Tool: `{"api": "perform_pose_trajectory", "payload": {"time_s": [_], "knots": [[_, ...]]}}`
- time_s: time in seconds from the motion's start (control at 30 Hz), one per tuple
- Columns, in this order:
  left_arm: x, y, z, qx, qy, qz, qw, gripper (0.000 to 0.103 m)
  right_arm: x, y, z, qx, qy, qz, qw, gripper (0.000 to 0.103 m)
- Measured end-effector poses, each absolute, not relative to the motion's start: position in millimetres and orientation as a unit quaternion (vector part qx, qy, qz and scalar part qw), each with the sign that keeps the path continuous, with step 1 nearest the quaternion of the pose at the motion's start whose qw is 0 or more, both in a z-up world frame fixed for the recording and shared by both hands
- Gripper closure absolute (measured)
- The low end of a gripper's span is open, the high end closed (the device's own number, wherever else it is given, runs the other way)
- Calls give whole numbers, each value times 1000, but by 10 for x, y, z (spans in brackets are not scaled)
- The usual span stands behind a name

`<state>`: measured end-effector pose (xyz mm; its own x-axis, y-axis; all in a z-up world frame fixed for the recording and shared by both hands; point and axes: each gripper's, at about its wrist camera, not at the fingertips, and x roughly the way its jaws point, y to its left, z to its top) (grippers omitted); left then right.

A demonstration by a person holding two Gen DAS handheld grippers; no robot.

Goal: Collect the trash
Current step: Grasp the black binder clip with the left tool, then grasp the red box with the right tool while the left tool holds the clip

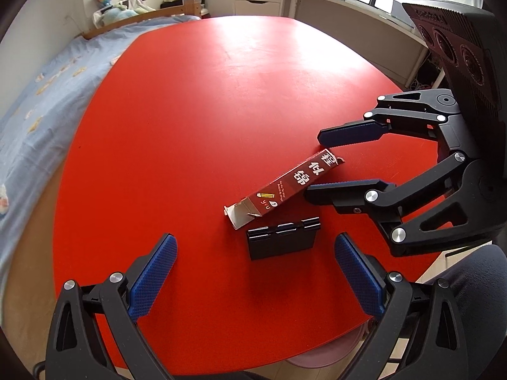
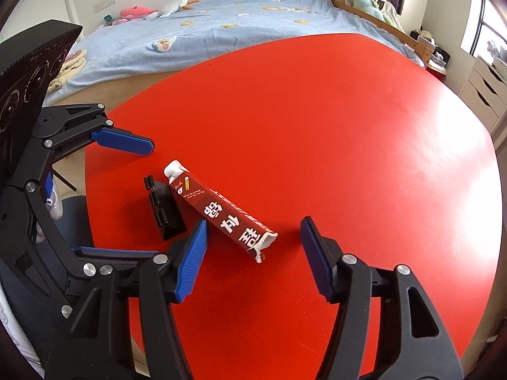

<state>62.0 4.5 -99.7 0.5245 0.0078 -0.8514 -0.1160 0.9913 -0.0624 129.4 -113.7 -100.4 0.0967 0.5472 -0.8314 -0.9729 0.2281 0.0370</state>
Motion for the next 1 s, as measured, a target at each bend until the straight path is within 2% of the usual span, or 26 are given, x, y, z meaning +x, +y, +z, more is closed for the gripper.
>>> {"api": "perform_pose_trajectory", "payload": {"time_s": [0.13,0.23,0.33,0.53,0.57,0.67,1.0], "knots": [[668,79,-1000,-58,480,33,875,8,1324,-1150,-997,-276,377,558,685,71],[685,85,-994,-53,478,34,876,15,1346,-1156,-996,-274,378,557,686,78],[709,122,-991,-53,478,36,876,19,1343,-1150,-993,-277,378,558,685,79],[725,154,-972,-49,478,39,876,34,1354,-1139,-992,-280,379,560,682,79],[721,157,-969,-48,478,39,876,38,1358,-1138,-992,-281,378,558,683,79],[713,176,-952,-44,478,41,876,61,1376,-1129,-992,-285,378,556,683,79],[680,218,-935,-56,483,31,873,62,1402,-1020,-977,-324,365,564,666,78]]}}
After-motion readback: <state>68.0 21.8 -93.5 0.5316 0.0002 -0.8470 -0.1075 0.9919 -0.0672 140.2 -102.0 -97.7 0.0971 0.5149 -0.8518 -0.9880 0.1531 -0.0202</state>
